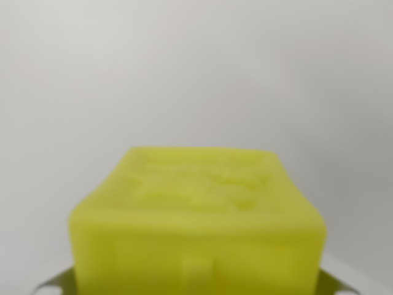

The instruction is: Pick yellow cube

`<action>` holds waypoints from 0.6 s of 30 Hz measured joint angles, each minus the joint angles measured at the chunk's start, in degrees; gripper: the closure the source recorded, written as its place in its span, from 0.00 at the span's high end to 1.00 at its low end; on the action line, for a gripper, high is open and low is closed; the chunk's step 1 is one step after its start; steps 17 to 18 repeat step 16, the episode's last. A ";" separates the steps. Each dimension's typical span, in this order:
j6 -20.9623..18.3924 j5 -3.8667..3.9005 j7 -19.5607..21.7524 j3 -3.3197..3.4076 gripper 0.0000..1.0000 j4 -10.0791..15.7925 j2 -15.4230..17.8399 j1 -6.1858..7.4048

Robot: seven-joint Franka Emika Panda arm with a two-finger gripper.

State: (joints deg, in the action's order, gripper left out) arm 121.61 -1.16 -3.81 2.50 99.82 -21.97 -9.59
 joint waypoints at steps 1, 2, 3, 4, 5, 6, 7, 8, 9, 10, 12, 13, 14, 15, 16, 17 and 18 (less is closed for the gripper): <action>-0.29 0.01 0.01 0.00 0.00 -0.15 0.15 0.00; -0.57 0.02 0.01 0.00 0.00 -0.30 0.29 0.00; -0.83 0.03 0.02 0.00 0.00 -0.44 0.42 0.00; -1.02 0.04 0.02 0.00 0.00 -0.55 0.51 0.00; -1.15 0.04 0.02 0.00 0.00 -0.62 0.57 0.00; -1.21 0.04 0.03 0.00 0.00 -0.65 0.60 0.00; -1.25 0.05 0.03 0.00 0.00 -0.66 0.62 0.00; -1.26 0.05 0.03 0.00 0.00 -0.67 0.62 -0.01; -1.26 0.05 0.03 0.00 0.00 -0.67 0.62 -0.01; -1.26 0.05 0.03 0.00 0.00 -0.67 0.62 -0.01; -1.26 0.05 0.03 0.00 0.00 -0.67 0.62 -0.01; -1.26 0.05 0.03 0.00 0.00 -0.67 0.62 -0.01; -1.26 0.05 0.03 0.00 0.00 -0.67 0.62 -0.01; -1.26 0.05 0.03 0.00 0.00 -0.67 0.62 -0.01; -1.26 0.05 0.03 0.00 0.00 -0.67 0.62 -0.01; -1.26 0.05 0.03 0.00 0.00 -0.67 0.62 -0.01; -1.26 0.05 0.03 0.00 0.00 -0.67 0.62 -0.01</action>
